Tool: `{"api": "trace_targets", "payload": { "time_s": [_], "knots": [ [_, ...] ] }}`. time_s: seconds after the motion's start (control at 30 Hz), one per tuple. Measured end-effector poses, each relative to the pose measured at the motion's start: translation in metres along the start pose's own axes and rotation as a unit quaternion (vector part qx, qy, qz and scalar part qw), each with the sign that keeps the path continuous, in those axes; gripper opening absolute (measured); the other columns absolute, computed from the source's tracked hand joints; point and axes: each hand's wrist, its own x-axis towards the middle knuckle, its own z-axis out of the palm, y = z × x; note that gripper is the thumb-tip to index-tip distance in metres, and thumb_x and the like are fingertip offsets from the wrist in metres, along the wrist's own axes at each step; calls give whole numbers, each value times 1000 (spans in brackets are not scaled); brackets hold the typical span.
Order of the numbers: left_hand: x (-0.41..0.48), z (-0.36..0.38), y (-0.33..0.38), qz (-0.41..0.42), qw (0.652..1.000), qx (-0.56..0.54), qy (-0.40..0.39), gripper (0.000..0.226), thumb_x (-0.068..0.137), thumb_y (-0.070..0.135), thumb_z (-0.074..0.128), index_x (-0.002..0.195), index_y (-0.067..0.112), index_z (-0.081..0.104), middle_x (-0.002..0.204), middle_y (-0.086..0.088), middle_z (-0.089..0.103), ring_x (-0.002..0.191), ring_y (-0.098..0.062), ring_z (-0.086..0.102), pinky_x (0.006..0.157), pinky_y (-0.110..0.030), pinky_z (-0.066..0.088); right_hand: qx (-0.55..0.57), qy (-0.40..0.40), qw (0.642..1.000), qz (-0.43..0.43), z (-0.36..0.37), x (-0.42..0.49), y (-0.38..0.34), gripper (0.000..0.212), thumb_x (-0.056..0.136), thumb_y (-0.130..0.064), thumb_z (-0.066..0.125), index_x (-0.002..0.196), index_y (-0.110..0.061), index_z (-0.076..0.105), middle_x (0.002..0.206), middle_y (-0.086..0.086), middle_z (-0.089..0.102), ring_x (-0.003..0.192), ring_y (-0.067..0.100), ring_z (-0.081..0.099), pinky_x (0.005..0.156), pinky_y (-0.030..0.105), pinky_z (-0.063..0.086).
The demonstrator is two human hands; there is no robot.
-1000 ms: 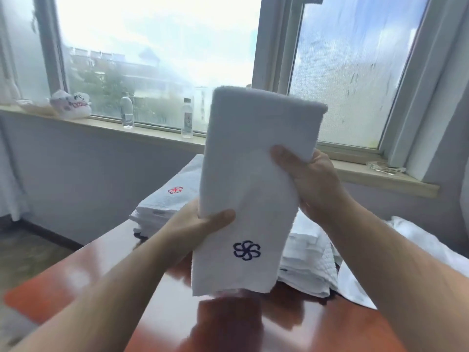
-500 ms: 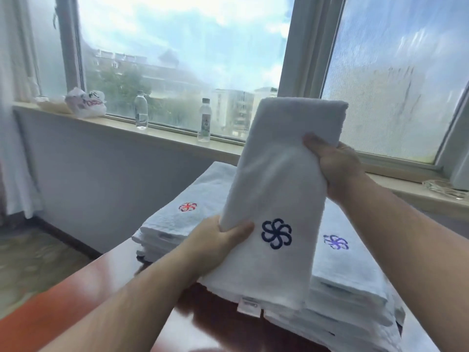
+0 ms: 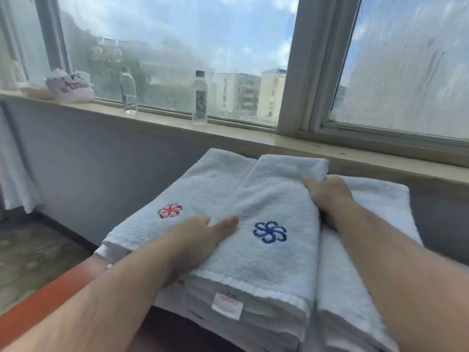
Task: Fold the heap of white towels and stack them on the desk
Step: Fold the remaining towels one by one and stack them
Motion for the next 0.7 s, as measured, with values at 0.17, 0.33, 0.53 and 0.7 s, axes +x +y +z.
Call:
{"api": "trace_targets", "payload": {
  "time_s": [0.17, 0.33, 0.53, 0.7],
  "knots": [
    [-3, -1, 9, 14, 995, 86, 38, 94, 75, 88, 45, 133, 15, 56, 130, 0, 63, 116, -21, 59, 97, -35, 42, 4, 17, 1000, 3, 0, 5, 3, 43, 91, -43, 67, 114, -7, 67, 110, 12, 70, 101, 33, 65, 96, 47, 54],
    [-17, 6, 23, 93, 954, 190, 212, 53, 90, 66, 54, 131, 33, 47, 119, 9, 57, 105, -13, 54, 88, -35, 48, -47, 171, 976, -125, -6, -8, 1, 39, 88, -26, 63, 125, -12, 57, 123, 12, 57, 106, 28, 56, 93, 35, 46],
    [-26, 35, 41, 227, 936, 225, 146, 74, 85, 79, 36, 149, 42, 33, 154, 15, 36, 142, -9, 29, 116, -40, 29, -167, 130, 924, -318, -6, -30, -3, 26, 92, -31, 59, 109, -18, 73, 125, 9, 56, 124, 29, 48, 103, 41, 39],
    [-21, 52, 30, 154, 941, 296, 64, 123, 61, 100, 27, 160, 32, -1, 168, 8, -6, 154, -11, -5, 125, -41, 5, -330, -66, 909, -244, 3, -20, -5, 52, 100, -55, 38, 147, -35, 49, 166, -1, 23, 153, 22, 15, 123, 47, 15]
  ]
}}
